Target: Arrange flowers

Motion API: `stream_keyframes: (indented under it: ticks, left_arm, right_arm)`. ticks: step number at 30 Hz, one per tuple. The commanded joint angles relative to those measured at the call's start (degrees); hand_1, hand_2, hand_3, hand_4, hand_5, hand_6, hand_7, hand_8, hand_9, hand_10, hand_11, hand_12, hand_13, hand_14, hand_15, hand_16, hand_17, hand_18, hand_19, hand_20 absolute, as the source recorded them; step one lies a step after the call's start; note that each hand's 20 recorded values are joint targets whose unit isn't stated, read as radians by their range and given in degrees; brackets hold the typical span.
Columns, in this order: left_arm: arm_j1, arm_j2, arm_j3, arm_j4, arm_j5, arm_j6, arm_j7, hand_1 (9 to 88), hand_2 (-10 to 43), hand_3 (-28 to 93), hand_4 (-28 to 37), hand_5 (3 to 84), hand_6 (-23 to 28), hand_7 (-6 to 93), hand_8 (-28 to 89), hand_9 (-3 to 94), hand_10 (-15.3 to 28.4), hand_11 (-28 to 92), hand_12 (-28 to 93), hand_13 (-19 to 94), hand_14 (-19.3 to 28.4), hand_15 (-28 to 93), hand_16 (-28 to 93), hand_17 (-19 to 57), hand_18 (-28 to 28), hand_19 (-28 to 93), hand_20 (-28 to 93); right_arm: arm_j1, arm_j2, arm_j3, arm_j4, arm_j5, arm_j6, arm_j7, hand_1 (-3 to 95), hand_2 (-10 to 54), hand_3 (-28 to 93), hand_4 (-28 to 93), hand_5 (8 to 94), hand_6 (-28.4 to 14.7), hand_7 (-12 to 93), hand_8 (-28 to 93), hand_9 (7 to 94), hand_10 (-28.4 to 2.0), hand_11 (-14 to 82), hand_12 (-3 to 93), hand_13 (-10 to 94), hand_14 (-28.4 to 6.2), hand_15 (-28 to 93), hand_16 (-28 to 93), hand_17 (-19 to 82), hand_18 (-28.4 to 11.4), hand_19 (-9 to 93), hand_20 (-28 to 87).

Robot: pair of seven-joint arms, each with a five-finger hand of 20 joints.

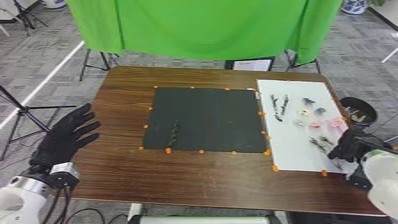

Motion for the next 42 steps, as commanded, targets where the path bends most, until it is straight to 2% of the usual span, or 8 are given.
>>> stream_keyframes:
  ticks: [1, 4, 8, 22, 29, 31, 37, 42]
  left_arm:
    - [0.51, -0.53, 0.24, -0.25, 0.11, 0.21, -0.27, 25.5, -8.0, 69, -28.3, 20.9, 3.5, 20.3, -11, 15.1, 10.0, 19, 20, 12, 13.2, 29, 1, -11.8, 19.9, 39, 10]
    - [0.65, -0.32, 0.36, -0.32, 0.00, 0.57, -0.02, 25.6, -7.7, 69, -28.3, 20.9, 3.5, 20.3, -11, 15.2, 10.0, 19, 19, 12, 13.2, 29, 1, -11.8, 19.9, 39, 10]
    - [0.68, -0.19, 0.28, -0.27, 0.00, 0.54, 0.16, 25.5, -7.6, 69, -28.3, 20.9, 3.5, 20.3, -11, 15.2, 9.9, 19, 19, 12, 13.2, 29, 1, -11.8, 19.9, 39, 10]
    - [0.89, 0.00, 0.15, -0.44, 0.05, 0.52, 0.32, 25.4, -7.6, 69, -28.3, 21.0, 3.6, 20.1, -11, 15.2, 10.0, 19, 19, 12, 13.2, 29, 1, -11.8, 19.9, 39, 10]
    - [1.02, -0.16, -0.06, -0.62, 0.18, 0.47, 0.09, 25.3, -7.6, 69, -28.3, 20.9, 3.5, 20.2, -11, 15.2, 10.0, 19, 19, 12, 13.1, 29, 1, -11.8, 19.9, 39, 10]
    - [0.50, -0.09, 0.20, -0.42, 0.22, 0.36, -0.14, 25.3, -7.6, 69, -28.3, 21.0, 3.6, 20.2, -11, 15.3, 10.0, 19, 19, 12, 13.2, 29, 1, -11.8, 19.9, 39, 10]
    - [0.51, -0.17, 0.42, -0.57, 0.32, 0.61, -0.28, 25.4, -7.6, 69, -28.3, 21.0, 3.5, 20.1, -11, 15.2, 10.0, 19, 19, 12, 13.2, 29, 1, -11.8, 19.9, 39, 10]
    - [0.72, -0.06, 0.36, -0.42, 0.19, 0.13, -0.24, 25.4, -7.6, 69, -28.3, 21.0, 3.6, 20.0, -11, 15.2, 10.0, 19, 19, 12, 13.2, 29, 1, -11.8, 19.9, 39, 10]
  right_arm:
    - [-0.64, -0.52, -0.33, 1.65, 0.23, 0.55, -3.14, 45.5, -9.5, 77, -28, 73.1, 1.4, 49, 11, 81.4, -8.4, 47.4, 41.6, 73, -7.1, 78, 30, 42, -17.7, 93, 56]
    - [-1.76, -0.58, -0.18, 1.55, 0.73, 4.58, -4.75, 43.1, -9.5, 84, -28, 73.2, 1.8, 51, 15, 81.7, -8.2, 49.9, 43.2, 73, -7.6, 80, 30, 43, -18.2, 93, 60]
    - [-1.89, -0.74, 0.42, 0.48, 1.31, 8.29, -5.98, 38.2, -9.5, 88, -19, 71.3, 1.0, 58, 22, 80.9, -9.7, 59.2, 39.0, 74, -8.6, 83, 31, 43, -19.1, 93, 66]
    - [10.03, 0.45, -3.15, -6.83, 1.81, 7.76, 0.27, 37.0, -9.5, 88, -16, 72.8, 1.6, 59, 23, 82.7, -8.2, 62.5, 36.6, 77, -8.0, 85, 30, 47, -19.2, 93, 70]
    - [22.08, -0.33, -13.54, -8.44, 1.68, 8.53, 1.26, 36.7, -9.5, 88, -14, 74.4, 1.9, 57, 24, 83.9, -8.7, 62.2, 36.7, 79, -7.5, 85, 30, 50, -19.0, 93, 73]
    - [25.84, -1.20, -17.51, -8.07, 1.48, 8.06, 1.08, 36.5, -9.5, 88, -13, 74.6, 2.0, 57, 25, 84.4, -9.1, 62.2, 36.8, 80, -7.3, 85, 30, 51, -19.1, 93, 73]
    - [34.11, -6.65, -28.77, -3.75, -0.25, 7.35, 0.44, 36.2, -9.5, 88, -13, 76.0, 2.1, 56, 25, 85.6, -9.1, 61.9, 36.9, 81, -7.0, 85, 30, 52, -19.3, 93, 75]
    - [37.10, -11.86, -35.33, -1.14, -2.98, 6.55, 0.66, 36.0, -9.5, 88, -12, 77.1, 2.3, 55, 26, 86.3, -8.9, 61.8, 37.2, 82, -6.7, 85, 31, 53, -19.4, 93, 75]
